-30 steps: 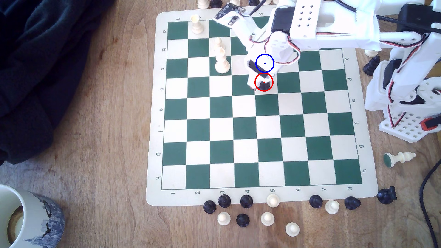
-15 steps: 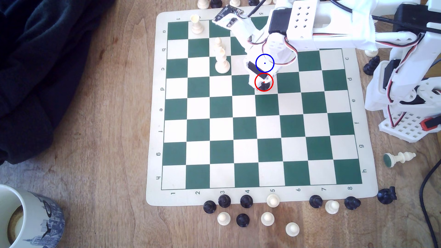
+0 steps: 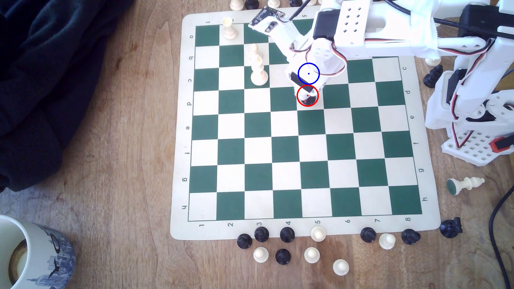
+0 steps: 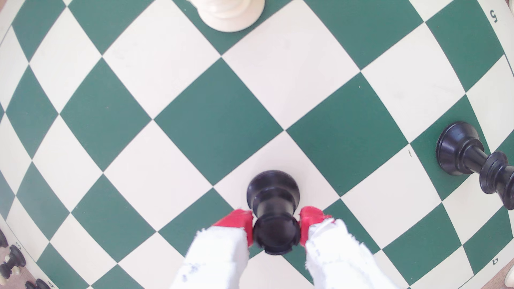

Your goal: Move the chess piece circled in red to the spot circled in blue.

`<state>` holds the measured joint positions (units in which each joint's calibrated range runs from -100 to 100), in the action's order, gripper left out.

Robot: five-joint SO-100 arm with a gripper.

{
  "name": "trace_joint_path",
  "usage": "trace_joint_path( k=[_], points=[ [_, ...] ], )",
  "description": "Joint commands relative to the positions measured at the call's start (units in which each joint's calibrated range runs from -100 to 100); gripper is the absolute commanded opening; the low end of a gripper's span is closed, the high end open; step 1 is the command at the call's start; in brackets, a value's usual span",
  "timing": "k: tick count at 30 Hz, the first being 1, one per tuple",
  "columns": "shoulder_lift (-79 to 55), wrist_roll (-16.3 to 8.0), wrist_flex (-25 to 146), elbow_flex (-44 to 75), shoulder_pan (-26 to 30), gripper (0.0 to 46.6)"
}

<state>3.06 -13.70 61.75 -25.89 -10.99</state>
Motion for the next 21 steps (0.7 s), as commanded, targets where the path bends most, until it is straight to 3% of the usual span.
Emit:
trace_joint_path(
  k=[1,10,16,21],
  points=[
    [8.23,-0.20,4.67,6.67,0.70,0.7],
    [15.11,0.34,9.91,8.30,-3.13,0.2],
    [11.54,1.71,5.98,7.58,-9.15,0.2],
    [7.13,1.71,2.87,7.58,-8.84,0.2]
  ],
)
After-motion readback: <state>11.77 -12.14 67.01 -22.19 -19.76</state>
